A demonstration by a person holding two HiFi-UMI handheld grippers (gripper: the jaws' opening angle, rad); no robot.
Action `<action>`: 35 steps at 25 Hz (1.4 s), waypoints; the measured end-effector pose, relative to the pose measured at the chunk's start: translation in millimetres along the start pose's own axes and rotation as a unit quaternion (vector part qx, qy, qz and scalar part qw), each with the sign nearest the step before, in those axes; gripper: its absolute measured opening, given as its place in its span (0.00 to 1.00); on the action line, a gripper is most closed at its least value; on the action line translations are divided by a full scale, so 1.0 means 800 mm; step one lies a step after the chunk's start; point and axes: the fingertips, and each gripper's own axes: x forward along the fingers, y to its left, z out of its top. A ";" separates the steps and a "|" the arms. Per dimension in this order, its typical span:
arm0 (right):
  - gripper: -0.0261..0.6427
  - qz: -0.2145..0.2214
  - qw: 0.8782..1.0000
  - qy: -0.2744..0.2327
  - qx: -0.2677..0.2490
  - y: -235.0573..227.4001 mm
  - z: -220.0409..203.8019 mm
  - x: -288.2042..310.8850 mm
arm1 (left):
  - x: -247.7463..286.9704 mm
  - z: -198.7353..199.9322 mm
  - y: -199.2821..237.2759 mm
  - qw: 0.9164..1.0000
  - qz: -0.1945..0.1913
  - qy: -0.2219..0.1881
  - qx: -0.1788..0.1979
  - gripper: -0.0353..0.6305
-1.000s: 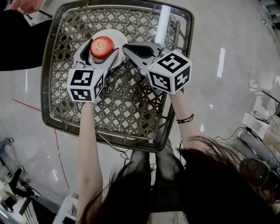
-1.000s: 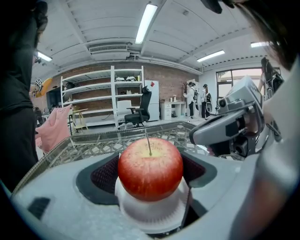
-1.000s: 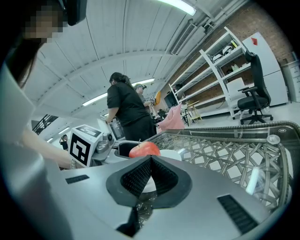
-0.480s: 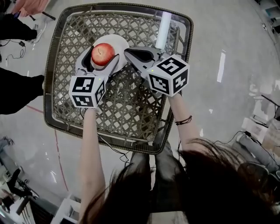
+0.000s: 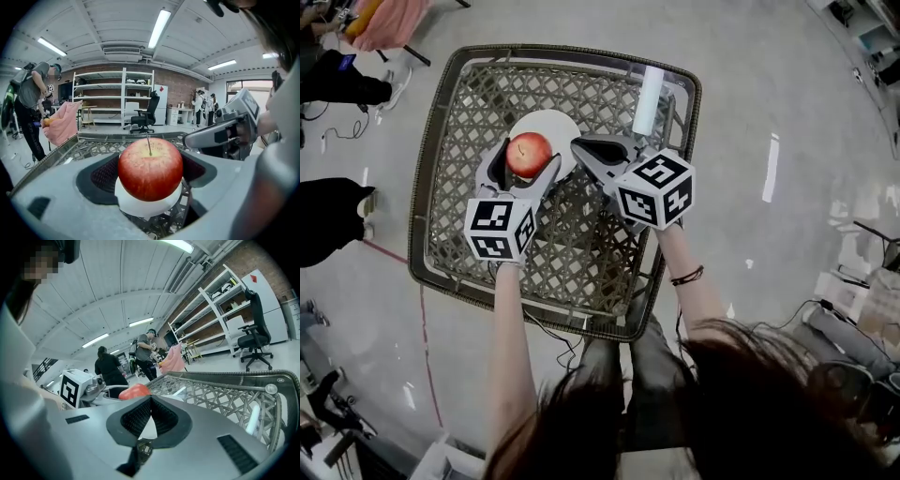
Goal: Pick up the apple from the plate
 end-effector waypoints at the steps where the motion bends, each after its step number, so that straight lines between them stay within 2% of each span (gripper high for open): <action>1: 0.05 0.001 1.000 0.001 0.000 0.002 0.003 -0.002 | -0.004 0.002 -0.001 1.000 0.002 -0.001 -0.004 0.67; 13: 0.05 0.012 1.000 0.003 -0.006 0.031 0.033 -0.020 | -0.046 0.029 -0.019 0.998 0.014 -0.025 -0.062 0.67; 35: 0.05 0.034 0.999 -0.005 -0.007 0.085 0.067 -0.063 | -0.116 0.061 -0.057 0.995 0.034 -0.035 -0.087 0.67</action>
